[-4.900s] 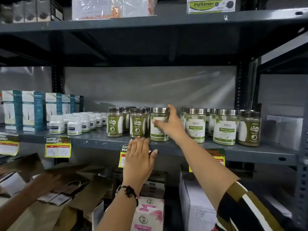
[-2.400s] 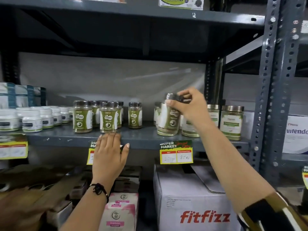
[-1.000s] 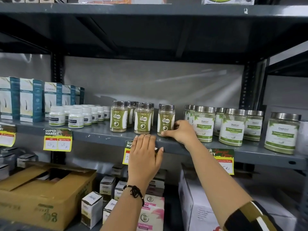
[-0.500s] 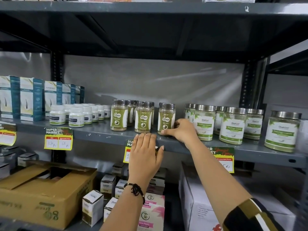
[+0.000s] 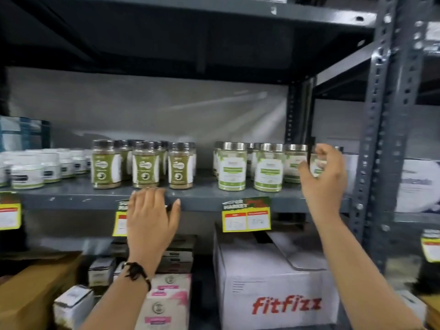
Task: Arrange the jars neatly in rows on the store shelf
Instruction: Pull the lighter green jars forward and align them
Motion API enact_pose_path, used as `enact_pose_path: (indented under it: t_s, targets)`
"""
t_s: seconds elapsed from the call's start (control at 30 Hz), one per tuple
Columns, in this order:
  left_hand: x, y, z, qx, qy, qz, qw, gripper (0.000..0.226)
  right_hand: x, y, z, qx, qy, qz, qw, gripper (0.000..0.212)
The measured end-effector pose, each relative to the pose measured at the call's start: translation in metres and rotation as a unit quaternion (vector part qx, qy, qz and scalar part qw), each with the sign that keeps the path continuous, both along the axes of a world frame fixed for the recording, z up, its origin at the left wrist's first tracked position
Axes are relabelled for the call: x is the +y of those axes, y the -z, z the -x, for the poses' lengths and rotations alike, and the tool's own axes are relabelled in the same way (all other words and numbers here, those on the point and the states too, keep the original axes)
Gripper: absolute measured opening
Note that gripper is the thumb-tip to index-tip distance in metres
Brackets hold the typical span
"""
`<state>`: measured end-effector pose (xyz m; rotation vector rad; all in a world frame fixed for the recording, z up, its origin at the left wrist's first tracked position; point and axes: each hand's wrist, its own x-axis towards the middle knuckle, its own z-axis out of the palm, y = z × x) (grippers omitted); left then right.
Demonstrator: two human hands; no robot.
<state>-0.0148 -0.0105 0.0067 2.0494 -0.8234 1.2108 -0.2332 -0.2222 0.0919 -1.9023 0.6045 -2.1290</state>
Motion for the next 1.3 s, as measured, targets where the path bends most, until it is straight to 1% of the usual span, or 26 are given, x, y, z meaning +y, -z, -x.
enact_pose_path:
  t_s: [0.07,0.1,0.17,0.2,0.27,0.33,0.4,0.5,0.63,0.7,0.77,0.87,1.03,1.3]
  targets:
    - [-0.01,-0.005,0.009,0.002,0.003,0.005,1.0,0.048,-0.027,0.001,0.015,0.047,0.024,-0.071,0.996,0.054]
    - [-0.018,-0.006,0.015,-0.008,0.016,-0.009,1.0,0.049,-0.038,0.003,0.02,0.083,0.03,-0.101,0.991,0.063]
    - [-0.038,-0.006,0.028,-0.046,0.051,-0.07,0.995,0.051,-0.054,0.009,0.024,0.152,0.03,-0.147,0.977,0.078]
    - [-0.047,-0.005,0.033,-0.061,0.064,-0.096,0.991,0.051,-0.06,0.01,0.025,0.18,0.021,-0.17,0.969,0.084]
    - [-0.058,-0.002,0.04,-0.055,0.07,-0.105,0.99,0.052,-0.068,0.012,0.025,0.215,-0.002,-0.213,0.953,0.09]
    - [-0.058,-0.001,0.042,-0.044,0.062,-0.092,0.993,0.05,-0.073,0.01,0.026,0.227,0.001,-0.227,0.947,0.084]
    - [-0.056,-0.001,0.043,-0.051,0.058,-0.086,0.993,0.048,-0.075,0.007,0.026,0.232,0.014,-0.222,0.947,0.07]
    - [-0.053,-0.003,0.043,-0.058,0.061,-0.092,0.992,0.047,-0.074,0.005,0.023,0.236,-0.028,-0.229,0.944,0.062]
    - [-0.052,-0.004,0.045,-0.048,0.06,-0.093,0.993,0.047,-0.072,0.007,0.021,0.253,-0.055,-0.236,0.937,0.065]
    - [-0.053,-0.003,0.046,-0.042,0.06,-0.094,0.993,0.047,-0.073,0.008,0.021,0.23,-0.047,-0.238,0.942,0.077]
    - [-0.053,-0.003,0.046,-0.038,0.062,-0.093,0.993,0.046,-0.073,0.011,0.019,0.221,-0.012,-0.23,0.948,0.087]
    - [-0.053,-0.003,0.046,-0.04,0.063,-0.089,0.993,0.045,-0.069,0.013,0.015,0.242,0.031,-0.226,0.943,0.079]
    - [-0.054,-0.004,0.048,-0.038,0.063,-0.082,0.994,0.045,-0.065,0.012,0.01,0.253,0.054,-0.226,0.939,0.067]
    - [-0.054,-0.004,0.049,-0.033,0.057,-0.084,0.994,0.046,-0.066,0.014,0.01,0.235,0.064,-0.224,0.944,0.07]
